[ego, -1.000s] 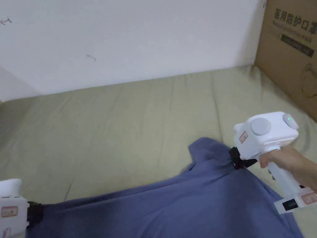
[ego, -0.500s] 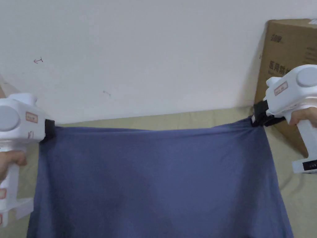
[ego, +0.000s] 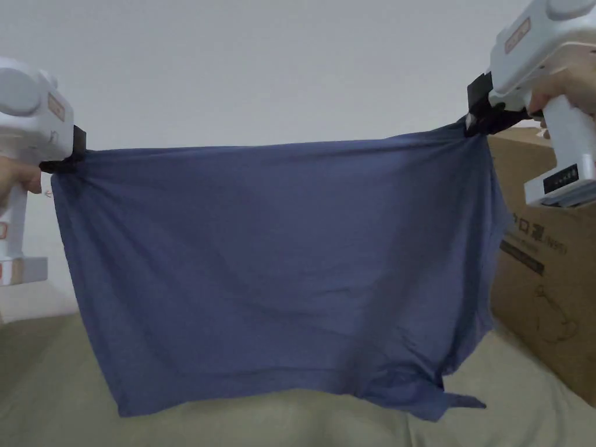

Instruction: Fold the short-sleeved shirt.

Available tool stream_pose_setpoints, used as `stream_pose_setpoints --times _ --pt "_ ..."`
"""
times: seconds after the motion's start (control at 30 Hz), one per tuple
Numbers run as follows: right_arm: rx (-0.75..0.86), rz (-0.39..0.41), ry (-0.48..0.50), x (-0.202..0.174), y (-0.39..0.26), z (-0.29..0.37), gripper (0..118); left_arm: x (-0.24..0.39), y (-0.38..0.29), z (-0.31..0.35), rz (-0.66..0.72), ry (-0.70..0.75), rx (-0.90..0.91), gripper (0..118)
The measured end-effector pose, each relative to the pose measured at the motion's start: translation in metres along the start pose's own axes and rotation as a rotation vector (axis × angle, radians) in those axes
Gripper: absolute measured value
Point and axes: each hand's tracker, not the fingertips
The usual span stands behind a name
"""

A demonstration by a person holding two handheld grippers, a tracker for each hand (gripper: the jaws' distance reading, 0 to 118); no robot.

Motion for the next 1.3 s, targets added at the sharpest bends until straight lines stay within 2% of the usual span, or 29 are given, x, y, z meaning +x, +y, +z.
stream_pose_setpoints --times 0.03,0.1,0.13,0.27,0.33,0.43,0.57,0.63,0.8,0.87,1.07,1.17,1.3 --pt "0.025 0.018 0.002 -0.003 0.006 0.005 2 0.001 0.004 0.001 0.028 0.02 0.044 1" --pt "0.043 0.012 0.003 -0.007 0.022 0.014 2 0.001 0.018 0.0 -0.01 0.048 0.048 1" --pt "0.071 0.0 0.024 -0.009 0.026 0.016 2 0.001 0.022 -0.001 0.035 0.076 0.076 1" --pt "0.066 0.002 0.014 -0.02 0.018 0.025 2 0.0 0.033 -0.011 -0.007 0.063 0.05 1" --pt "0.067 0.004 0.027 -0.017 0.02 0.011 2 0.003 0.03 -0.014 -0.01 0.08 0.073 1" --pt "0.046 0.013 0.023 -0.016 0.014 -0.01 2 0.01 0.018 -0.025 -0.106 0.099 0.066 1" --pt "-0.019 0.029 0.011 -0.014 -0.013 -0.05 2 0.015 -0.021 -0.052 -0.076 0.108 0.066 1" --pt "-0.073 0.033 0.014 -0.014 -0.036 -0.079 2 0.02 -0.052 -0.073 -0.113 0.134 0.005 1" --pt "-0.216 0.024 -0.024 -0.008 -0.108 -0.166 2 0.032 -0.148 -0.135 -0.095 0.119 -0.161 1" --pt "-0.267 -0.018 -0.026 -0.003 -0.147 -0.202 2 0.038 -0.191 -0.16 -0.082 0.128 -0.233 1" --pt "-0.505 -0.038 -0.042 0.013 -0.285 -0.286 2 0.049 -0.315 -0.197 -0.064 0.078 -0.436 1" --pt "-0.57 -0.111 -0.036 0.023 -0.336 -0.294 2 0.046 -0.356 -0.196 -0.031 0.094 -0.467 1" --pt "-0.537 -0.112 0.034 0.033 -0.37 -0.259 2 0.029 -0.38 -0.163 0.027 0.057 -0.455 1"
